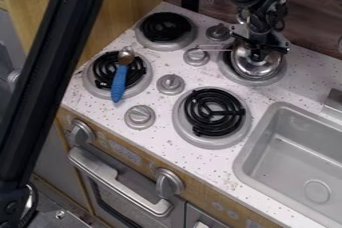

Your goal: Put the silver lid on the silver pot

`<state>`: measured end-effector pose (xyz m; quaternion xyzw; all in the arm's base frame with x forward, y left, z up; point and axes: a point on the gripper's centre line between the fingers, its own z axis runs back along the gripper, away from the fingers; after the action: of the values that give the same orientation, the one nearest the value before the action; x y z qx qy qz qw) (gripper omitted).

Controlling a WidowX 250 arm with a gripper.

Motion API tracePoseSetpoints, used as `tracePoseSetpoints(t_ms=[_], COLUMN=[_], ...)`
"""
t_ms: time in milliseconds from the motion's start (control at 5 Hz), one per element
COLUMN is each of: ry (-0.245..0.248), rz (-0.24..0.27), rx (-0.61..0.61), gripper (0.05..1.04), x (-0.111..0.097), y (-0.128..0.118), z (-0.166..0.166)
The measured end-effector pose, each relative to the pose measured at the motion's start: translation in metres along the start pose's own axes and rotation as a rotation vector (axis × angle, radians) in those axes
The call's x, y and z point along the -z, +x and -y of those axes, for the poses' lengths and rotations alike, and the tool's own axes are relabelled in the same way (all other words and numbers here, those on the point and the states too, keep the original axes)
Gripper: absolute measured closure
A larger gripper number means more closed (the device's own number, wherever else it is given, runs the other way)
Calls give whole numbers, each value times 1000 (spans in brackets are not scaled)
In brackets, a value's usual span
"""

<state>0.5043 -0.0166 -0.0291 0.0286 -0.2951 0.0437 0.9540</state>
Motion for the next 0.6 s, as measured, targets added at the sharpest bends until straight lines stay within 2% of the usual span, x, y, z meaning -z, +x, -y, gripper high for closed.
tracePoseSetpoints(t_ms=[200,600], ry=[9,27], rz=[5,33], rx=[19,22], gripper=[763,164], x=[-1,-4], y=[4,16], z=[-1,-2])
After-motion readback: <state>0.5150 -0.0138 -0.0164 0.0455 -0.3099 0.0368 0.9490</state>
